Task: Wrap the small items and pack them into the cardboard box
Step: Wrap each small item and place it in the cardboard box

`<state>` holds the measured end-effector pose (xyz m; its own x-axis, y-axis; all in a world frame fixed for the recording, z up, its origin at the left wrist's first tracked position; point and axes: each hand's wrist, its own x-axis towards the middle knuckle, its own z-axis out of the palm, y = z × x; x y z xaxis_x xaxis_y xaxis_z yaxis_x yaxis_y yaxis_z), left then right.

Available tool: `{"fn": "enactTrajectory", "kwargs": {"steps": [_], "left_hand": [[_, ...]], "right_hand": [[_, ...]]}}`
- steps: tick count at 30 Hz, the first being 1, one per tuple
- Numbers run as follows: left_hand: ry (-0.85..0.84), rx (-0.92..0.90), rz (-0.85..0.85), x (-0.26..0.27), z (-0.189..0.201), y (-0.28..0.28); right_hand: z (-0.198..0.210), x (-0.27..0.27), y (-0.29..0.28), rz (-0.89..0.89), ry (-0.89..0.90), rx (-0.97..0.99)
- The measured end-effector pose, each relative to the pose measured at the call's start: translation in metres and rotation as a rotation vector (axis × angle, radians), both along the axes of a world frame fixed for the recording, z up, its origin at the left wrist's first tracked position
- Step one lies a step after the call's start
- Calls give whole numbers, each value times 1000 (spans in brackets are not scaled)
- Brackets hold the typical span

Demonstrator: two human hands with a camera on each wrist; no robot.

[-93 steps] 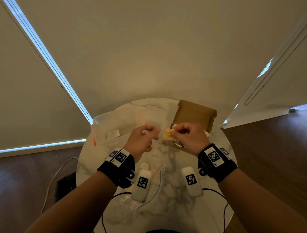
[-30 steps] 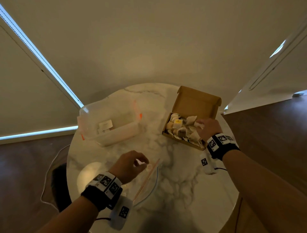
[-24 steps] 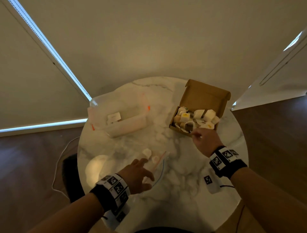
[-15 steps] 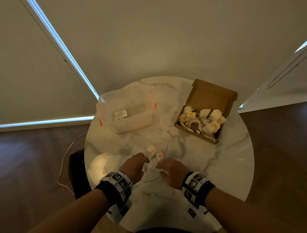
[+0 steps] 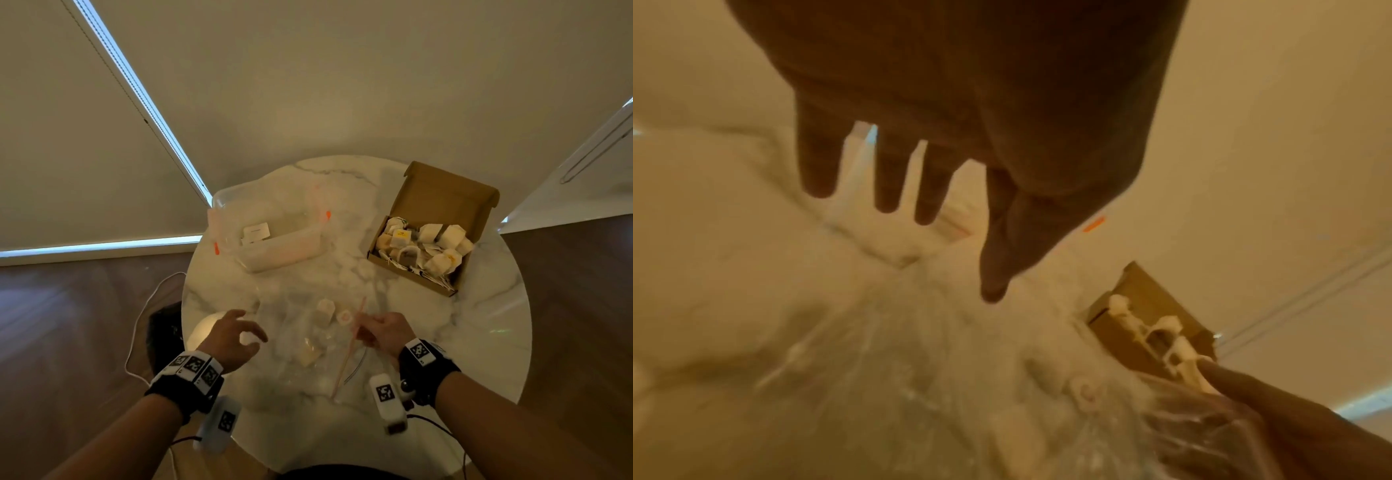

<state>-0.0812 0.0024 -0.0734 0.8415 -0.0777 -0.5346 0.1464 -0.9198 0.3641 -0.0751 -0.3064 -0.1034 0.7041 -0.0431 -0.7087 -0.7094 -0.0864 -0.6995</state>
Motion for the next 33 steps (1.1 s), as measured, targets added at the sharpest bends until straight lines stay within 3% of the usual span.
{"fn": "enactTrajectory", "kwargs": {"steps": [3, 7, 12, 18, 21, 27, 30, 33], "left_hand": [[289, -94, 42, -5, -13, 1], [374, -208, 129, -11, -19, -6], [120, -329, 345, 5, 1, -12], [-208, -415, 224, 41, 52, -26], [-216, -364, 107, 48, 65, -34], [-364, -450, -49, 53, 82, -45], [-331, -335, -91, 52, 70, -42], [-308, -153, 10, 46, 56, -40]], "right_hand": [[9, 0, 3, 1, 20, 22], [13, 5, 5, -147, 60, 140], [19, 5, -1, -49, 41, 179], [30, 13, -5, -120, 22, 213], [33, 12, -5, -149, 16, 203], [31, 5, -5, -165, 44, 182], [32, 3, -5, -164, 49, 180], [37, 2, -2, -191, 65, 221]]}}
